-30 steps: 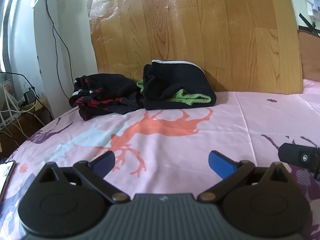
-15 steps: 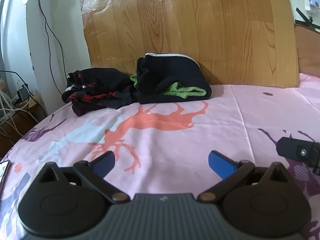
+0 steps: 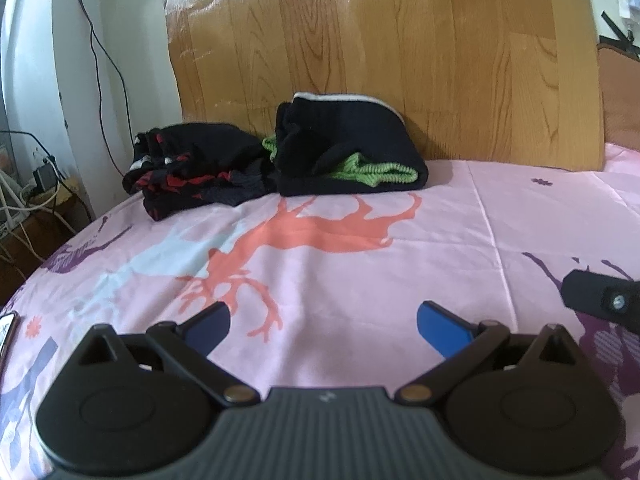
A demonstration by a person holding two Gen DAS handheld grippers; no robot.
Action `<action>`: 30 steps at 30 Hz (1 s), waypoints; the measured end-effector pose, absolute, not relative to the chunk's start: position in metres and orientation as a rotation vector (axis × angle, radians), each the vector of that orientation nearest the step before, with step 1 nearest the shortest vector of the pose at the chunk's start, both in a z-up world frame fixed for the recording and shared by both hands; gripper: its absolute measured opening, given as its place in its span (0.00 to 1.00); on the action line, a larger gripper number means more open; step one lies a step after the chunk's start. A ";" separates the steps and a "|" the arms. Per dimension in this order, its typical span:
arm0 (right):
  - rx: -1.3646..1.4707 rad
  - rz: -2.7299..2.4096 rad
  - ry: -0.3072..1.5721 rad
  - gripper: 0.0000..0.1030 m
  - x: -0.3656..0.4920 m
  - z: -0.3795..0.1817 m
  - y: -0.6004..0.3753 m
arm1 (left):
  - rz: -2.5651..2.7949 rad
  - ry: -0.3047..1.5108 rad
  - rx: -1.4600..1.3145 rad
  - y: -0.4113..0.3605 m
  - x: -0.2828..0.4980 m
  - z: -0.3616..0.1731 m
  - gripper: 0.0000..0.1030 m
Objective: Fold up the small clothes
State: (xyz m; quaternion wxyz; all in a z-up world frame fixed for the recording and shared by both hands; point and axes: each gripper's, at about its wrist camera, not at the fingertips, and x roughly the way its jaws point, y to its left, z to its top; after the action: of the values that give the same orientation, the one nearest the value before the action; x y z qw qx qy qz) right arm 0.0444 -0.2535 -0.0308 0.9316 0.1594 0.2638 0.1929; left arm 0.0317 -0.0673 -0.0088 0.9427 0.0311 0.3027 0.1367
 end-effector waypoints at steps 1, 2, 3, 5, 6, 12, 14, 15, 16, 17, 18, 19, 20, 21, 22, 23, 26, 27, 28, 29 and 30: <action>0.333 0.398 0.537 0.87 0.044 -0.031 -0.254 | 0.280 0.623 0.060 -0.067 0.032 -0.009 1.00; 0.338 0.403 0.532 0.87 0.044 -0.031 -0.255 | 0.282 0.624 0.058 -0.067 0.033 -0.009 1.00; 0.341 0.407 0.525 0.87 0.043 -0.030 -0.256 | 0.286 0.624 0.057 -0.066 0.033 -0.010 1.00; 0.340 0.411 0.514 0.87 0.042 -0.029 -0.255 | 0.285 0.622 0.059 -0.067 0.033 -0.010 1.00; 0.337 0.415 0.510 0.87 0.041 -0.029 -0.255 | 0.284 0.621 0.061 -0.067 0.033 -0.010 1.00; 0.335 0.428 0.506 0.87 0.041 -0.028 -0.255 | 0.288 0.618 0.072 -0.069 0.034 -0.009 1.00; 0.340 0.428 0.507 0.87 0.042 -0.028 -0.256 | 0.290 0.620 0.067 -0.068 0.034 -0.009 1.00; 0.340 0.428 0.506 0.87 0.041 -0.028 -0.256 | 0.290 0.619 0.065 -0.068 0.034 -0.009 1.00; 0.339 0.428 0.505 0.87 0.041 -0.028 -0.256 | 0.290 0.618 0.064 -0.068 0.034 -0.009 1.00; 0.337 0.427 0.505 0.87 0.041 -0.028 -0.256 | 0.289 0.616 0.065 -0.068 0.033 -0.009 1.00; 0.337 0.427 0.505 0.87 0.041 -0.028 -0.256 | 0.288 0.615 0.066 -0.069 0.033 -0.008 1.00; 0.336 0.427 0.505 0.87 0.041 -0.028 -0.256 | 0.287 0.613 0.067 -0.068 0.032 -0.008 1.00; 0.336 0.426 0.505 0.87 0.041 -0.028 -0.256 | 0.286 0.611 0.068 -0.068 0.032 -0.008 1.00; 0.337 0.425 0.504 0.87 0.041 -0.028 -0.256 | 0.286 0.610 0.068 -0.068 0.032 -0.008 1.00; 0.338 0.423 0.504 0.87 0.041 -0.028 -0.257 | 0.285 0.610 0.068 -0.068 0.032 -0.008 1.00; 0.339 0.421 0.504 0.87 0.041 -0.028 -0.257 | 0.285 0.608 0.067 -0.068 0.032 -0.008 1.00; 0.341 0.417 0.503 0.87 0.041 -0.028 -0.256 | 0.285 0.603 0.061 -0.067 0.031 -0.008 1.00; 0.341 0.416 0.502 0.87 0.041 -0.028 -0.256 | 0.285 0.602 0.060 -0.067 0.031 -0.008 1.00; 0.341 0.415 0.501 0.87 0.040 -0.028 -0.257 | 0.285 0.602 0.060 -0.067 0.031 -0.008 1.00; 0.340 0.414 0.500 0.87 0.041 -0.027 -0.256 | 0.284 0.602 0.059 -0.067 0.031 -0.008 1.00; 0.340 0.413 0.499 0.87 0.040 -0.027 -0.256 | 0.283 0.601 0.058 -0.067 0.031 -0.007 1.00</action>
State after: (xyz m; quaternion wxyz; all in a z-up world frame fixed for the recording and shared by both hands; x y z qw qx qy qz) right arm 0.0403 -0.2562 -0.0274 0.9339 0.1662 0.2439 0.2019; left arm 0.0305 -0.0668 -0.0075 0.9449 0.0284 0.2950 0.1389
